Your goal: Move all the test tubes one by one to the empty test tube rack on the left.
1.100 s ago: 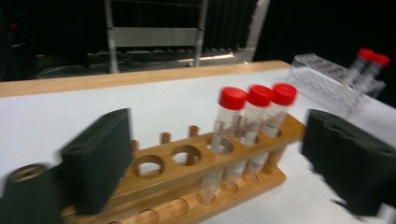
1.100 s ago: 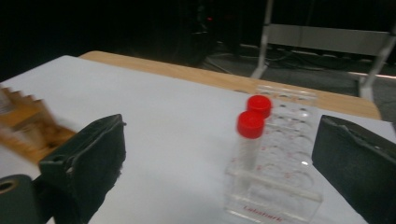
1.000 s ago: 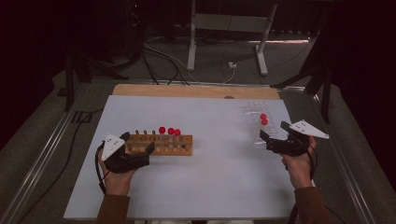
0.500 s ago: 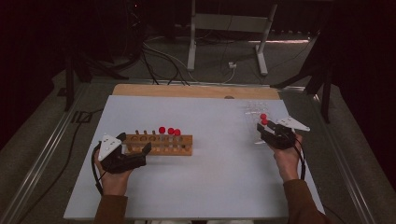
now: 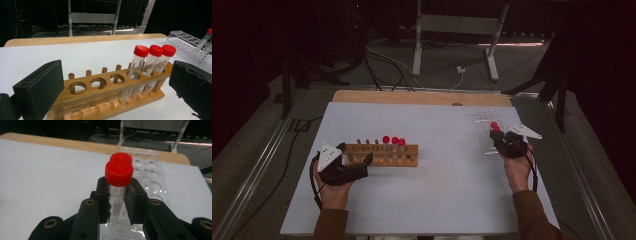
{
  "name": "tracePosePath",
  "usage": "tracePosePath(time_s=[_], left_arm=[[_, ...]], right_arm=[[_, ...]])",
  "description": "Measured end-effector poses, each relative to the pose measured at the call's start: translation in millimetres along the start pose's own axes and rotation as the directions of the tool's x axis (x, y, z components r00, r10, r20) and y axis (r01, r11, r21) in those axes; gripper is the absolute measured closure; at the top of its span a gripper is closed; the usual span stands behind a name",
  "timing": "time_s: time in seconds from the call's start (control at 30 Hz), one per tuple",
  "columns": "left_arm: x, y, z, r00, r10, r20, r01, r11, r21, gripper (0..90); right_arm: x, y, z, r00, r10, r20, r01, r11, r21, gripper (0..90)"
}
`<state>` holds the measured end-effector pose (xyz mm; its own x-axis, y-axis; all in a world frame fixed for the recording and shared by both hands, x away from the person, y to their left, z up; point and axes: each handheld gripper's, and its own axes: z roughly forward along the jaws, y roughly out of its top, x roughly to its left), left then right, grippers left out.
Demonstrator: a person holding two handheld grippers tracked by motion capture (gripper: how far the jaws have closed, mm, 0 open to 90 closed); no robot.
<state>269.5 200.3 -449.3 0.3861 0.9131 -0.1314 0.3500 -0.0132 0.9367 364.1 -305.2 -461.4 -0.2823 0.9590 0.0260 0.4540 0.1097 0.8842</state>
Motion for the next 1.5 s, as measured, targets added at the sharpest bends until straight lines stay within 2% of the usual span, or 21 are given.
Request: tracePosePath(time_s=[0.37, 0.63, 0.87, 1.1, 1.5], left_arm=[[-0.1, -0.3, 0.3, 1.0, 0.006, 0.0, -0.006, 1.0, 0.007, 0.6], [-1.5, 0.1, 0.9, 0.9998, 0.017, 0.0, -0.017, 0.9997, 0.015, 0.6], [-4.9, 0.7, 1.9, 0.9995, 0.032, 0.001, -0.032, 0.9993, 0.02, 0.6], [-13.8, 4.4, 2.2, 0.9981, 0.06, 0.015, -0.06, 0.9981, 0.013, 0.6], [-41.2, 14.5, 8.2, 0.9912, 0.114, 0.067, -0.115, 0.9934, 0.009, 0.7]], right_arm=[[-0.1, 20.8, -22.9, 0.9998, -0.016, -0.009, 0.015, 0.998, -0.068, 74.3], [2.4, 35.2, -39.0, 0.9987, -0.046, -0.02, 0.044, 0.993, -0.112, 74.3], [9.3, 40.2, -48.0, 0.9964, -0.044, -0.072, 0.034, 0.991, -0.13, 74.3], [25.3, 38.7, -48.7, 0.9871, -0.048, -0.153, 0.032, 0.994, -0.106, 74.3], [57.9, 37.9, -46.5, 0.958, -0.08, -0.275, 0.062, 0.995, -0.075, 74.3]])
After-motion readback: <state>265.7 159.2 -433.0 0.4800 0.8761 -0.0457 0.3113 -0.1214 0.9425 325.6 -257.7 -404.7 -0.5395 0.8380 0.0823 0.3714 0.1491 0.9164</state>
